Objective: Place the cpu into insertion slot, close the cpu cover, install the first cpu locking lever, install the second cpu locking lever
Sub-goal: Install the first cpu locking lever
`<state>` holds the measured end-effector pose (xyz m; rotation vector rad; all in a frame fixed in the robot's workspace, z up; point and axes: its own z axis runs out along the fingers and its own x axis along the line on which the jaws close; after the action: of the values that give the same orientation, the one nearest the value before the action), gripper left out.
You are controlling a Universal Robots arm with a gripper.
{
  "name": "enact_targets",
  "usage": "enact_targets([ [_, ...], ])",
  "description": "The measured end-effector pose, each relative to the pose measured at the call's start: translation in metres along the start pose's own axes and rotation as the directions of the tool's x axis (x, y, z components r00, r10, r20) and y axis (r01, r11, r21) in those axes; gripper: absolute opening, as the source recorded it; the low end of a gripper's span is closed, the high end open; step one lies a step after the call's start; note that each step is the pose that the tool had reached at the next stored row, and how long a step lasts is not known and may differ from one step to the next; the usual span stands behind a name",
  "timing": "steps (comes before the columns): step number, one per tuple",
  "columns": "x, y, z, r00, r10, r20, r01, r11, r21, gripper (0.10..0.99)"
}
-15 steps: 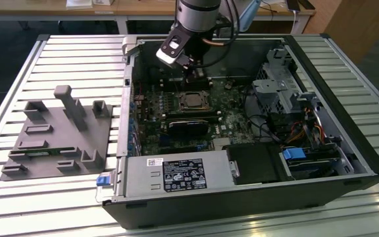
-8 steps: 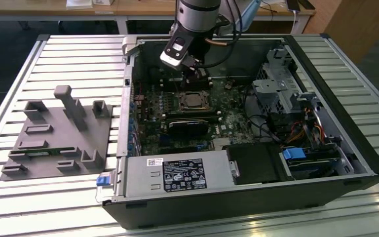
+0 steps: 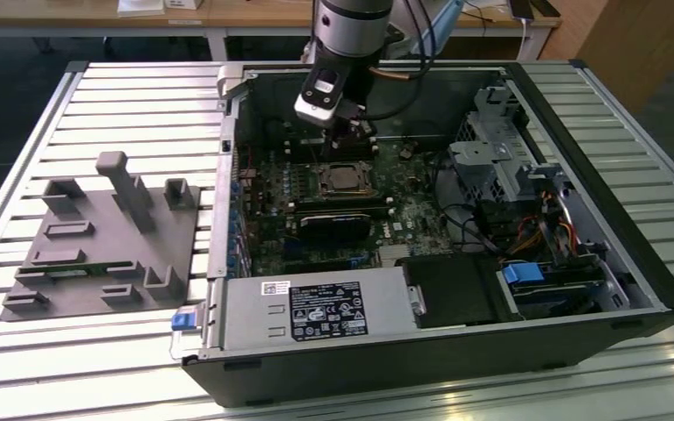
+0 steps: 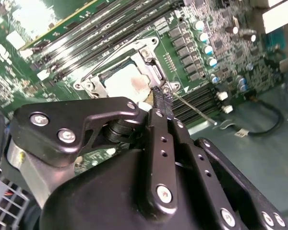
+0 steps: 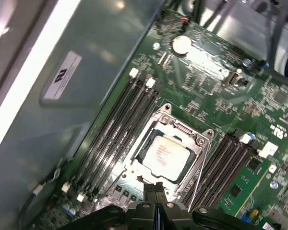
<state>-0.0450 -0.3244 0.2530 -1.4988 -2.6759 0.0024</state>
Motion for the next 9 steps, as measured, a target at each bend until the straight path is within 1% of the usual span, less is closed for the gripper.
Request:
enact_targets([
  [2, 0.0, 0.0, 0.0, 0.9993, -0.037, 0.0014, 0.037, 0.9993, 0.002, 0.106],
  [5, 0.0, 0.0, 0.0, 0.9962, -0.087, 0.0037, 0.087, 0.9962, 0.005, 0.106],
  [7, 0.0, 0.0, 0.0001, 0.9943, -0.106, 0.0074, 0.106, 0.9943, 0.003, 0.106],
  [9, 0.0, 0.0, 0.0003, 0.9923, -0.123, 0.0129, 0.123, 0.9923, -0.003, 0.106],
])
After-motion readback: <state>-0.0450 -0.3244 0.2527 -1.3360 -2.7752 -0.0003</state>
